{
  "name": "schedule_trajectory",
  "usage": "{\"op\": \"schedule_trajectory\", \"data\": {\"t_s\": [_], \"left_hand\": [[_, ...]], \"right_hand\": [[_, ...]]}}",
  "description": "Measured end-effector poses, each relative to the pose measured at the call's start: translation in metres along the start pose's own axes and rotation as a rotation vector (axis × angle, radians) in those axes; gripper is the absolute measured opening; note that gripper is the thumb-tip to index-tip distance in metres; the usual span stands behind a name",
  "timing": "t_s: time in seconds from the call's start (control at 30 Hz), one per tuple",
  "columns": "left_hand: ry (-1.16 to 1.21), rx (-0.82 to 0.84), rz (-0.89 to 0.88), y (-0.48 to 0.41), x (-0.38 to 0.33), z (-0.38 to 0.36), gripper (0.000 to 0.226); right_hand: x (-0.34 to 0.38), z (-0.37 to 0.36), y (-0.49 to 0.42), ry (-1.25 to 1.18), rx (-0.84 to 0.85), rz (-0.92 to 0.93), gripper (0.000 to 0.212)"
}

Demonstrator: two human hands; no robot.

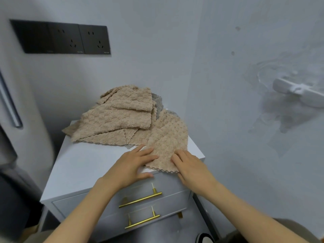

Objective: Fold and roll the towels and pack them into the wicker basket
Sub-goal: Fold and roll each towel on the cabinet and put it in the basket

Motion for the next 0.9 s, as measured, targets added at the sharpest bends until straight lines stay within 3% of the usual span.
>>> {"op": "schedule_trajectory", "data": {"t_s": [0.1,0.23,0.37,0.5,0.6,0.7,0.77,0.9], "left_hand": [[-0.019,-0.034,-0.010,0.002,-0.003,-0.002,0.058],[-0.070,-0.042,-0.041,0.000,-0.010,-0.006,0.047],[0.012,-0.152,-0.041,-0.007,-0.021,-0.008,0.037],[0.307,-0.209,0.084,-0.014,-0.030,-0.004,0.021],[0.430,-0.252,0.241,-0.023,-0.027,-0.007,0.057],[0.435,-0.292,0.368,-0.031,-0.023,-0.012,0.072],[0.452,-0.323,0.448,-0.034,-0.025,-0.014,0.066],[0.307,-0.355,0.576,-0.035,-0.033,-0.013,0.030]], "right_hand": [[-0.016,0.014,0.006,-0.149,0.035,-0.028,0.013],[-0.037,0.033,0.019,-0.315,0.047,-0.147,0.027],[-0.053,0.042,0.021,-0.460,0.139,-0.276,0.025],[-0.072,0.038,0.022,-0.587,0.188,-0.451,0.024],[-0.077,0.037,0.021,-0.730,0.189,-0.585,0.024],[-0.078,0.033,0.018,-0.828,0.176,-0.708,0.027],[-0.078,0.030,0.016,-0.788,0.168,-0.751,0.032],[-0.073,0.026,0.008,-0.633,0.167,-0.793,0.030]]}}
Point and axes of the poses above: each hand's wrist, its own y-axis away from the middle knuckle, its own z-axis out of the back of the hand, x = y × z, the point moved 2 cm from there along -y, towards the middle knuckle, and after that the axes turned 3 degrees about -z, right-handed, at the moved point
